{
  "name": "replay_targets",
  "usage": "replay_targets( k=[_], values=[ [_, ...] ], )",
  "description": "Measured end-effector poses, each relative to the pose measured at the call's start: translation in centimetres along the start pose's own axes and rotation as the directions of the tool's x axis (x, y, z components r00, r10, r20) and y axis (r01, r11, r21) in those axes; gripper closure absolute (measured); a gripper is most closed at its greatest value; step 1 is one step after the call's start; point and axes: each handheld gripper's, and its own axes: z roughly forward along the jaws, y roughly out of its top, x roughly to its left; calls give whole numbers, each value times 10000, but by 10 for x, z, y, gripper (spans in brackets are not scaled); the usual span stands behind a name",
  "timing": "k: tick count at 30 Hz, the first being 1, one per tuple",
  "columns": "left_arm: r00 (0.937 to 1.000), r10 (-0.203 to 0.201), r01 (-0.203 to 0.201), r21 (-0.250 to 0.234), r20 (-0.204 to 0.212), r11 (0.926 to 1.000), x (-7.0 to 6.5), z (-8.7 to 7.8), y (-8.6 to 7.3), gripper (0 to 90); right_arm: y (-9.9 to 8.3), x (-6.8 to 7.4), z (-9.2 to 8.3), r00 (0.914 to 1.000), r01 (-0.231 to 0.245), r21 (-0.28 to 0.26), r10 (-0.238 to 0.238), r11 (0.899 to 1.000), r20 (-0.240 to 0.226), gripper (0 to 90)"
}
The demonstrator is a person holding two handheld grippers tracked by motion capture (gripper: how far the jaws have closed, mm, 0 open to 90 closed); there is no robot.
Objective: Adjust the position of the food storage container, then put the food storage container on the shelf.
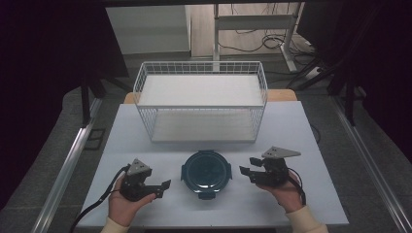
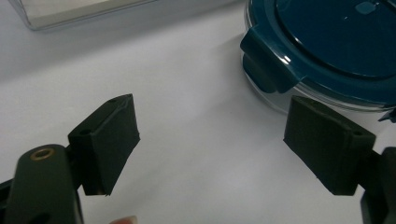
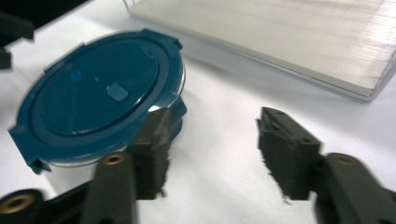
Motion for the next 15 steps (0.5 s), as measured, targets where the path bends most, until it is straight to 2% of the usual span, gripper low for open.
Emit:
replay_targets(
  k=[2,3,6,10,14,15],
  values=[
    [10000,30,-30,50,-23,10000,1,1,1,170,-1,-5,-1,9973,-706,-213,702,9973,-212,346],
    [10000,30,-30,50,-23,10000,1,1,1,170,-1,-5,-1,9973,-706,-213,702,9973,-212,346],
    [10000,-18,18,25,-46,10000,1,2,1,167,-2,-8,-2,9884,-1386,-346,1361,9897,-666,293],
    [9999,-80,80,-57,61,10000,0,0,0,162,-2,-8,-3,9827,-1697,-377,1662,9848,-815,235],
    [9998,-157,159,-115,159,9998,1,-2,1,159,-3,-5,-3,9837,-1639,-300,1611,9860,-795,206],
    [9996,-195,197,-122,206,9997,1,-2,1,159,-3,-4,-1,9796,-1787,-211,1759,9837,-977,196]
  ],
)
